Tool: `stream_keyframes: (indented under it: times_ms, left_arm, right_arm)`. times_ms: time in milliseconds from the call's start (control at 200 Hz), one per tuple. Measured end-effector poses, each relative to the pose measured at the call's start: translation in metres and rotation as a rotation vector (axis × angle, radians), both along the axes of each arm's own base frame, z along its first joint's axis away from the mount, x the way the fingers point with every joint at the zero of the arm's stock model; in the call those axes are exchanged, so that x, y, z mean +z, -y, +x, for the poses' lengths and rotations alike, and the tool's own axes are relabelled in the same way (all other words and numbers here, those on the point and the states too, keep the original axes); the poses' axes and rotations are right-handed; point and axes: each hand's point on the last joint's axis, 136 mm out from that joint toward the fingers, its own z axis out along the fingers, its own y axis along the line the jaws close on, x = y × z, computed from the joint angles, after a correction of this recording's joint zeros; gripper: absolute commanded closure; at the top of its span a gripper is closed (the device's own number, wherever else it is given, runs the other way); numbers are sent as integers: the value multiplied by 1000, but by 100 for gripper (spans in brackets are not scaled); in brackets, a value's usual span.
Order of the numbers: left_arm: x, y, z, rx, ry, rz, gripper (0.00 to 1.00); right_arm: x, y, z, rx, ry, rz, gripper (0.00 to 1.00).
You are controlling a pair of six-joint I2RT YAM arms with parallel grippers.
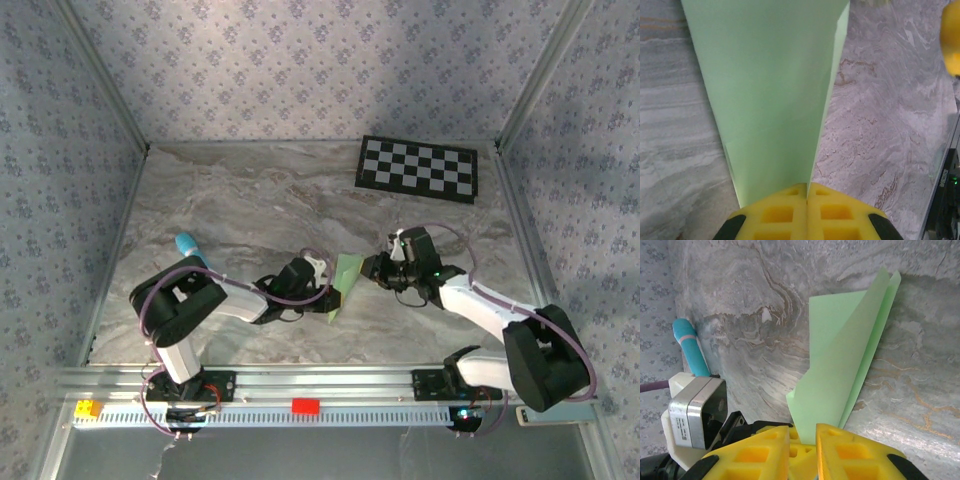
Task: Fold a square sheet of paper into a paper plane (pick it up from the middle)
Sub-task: Fold the wing for the fifth time at the center of the table.
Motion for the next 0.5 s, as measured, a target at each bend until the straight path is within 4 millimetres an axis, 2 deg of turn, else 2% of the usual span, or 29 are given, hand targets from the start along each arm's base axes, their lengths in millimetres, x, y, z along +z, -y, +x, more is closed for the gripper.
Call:
stream_keyframes:
  times_ms: [500]
  left_arm:
    - [3, 15, 5, 30, -113, -182, 100]
  right_arm:
    - [-14, -13, -3, 49, -32, 12, 81]
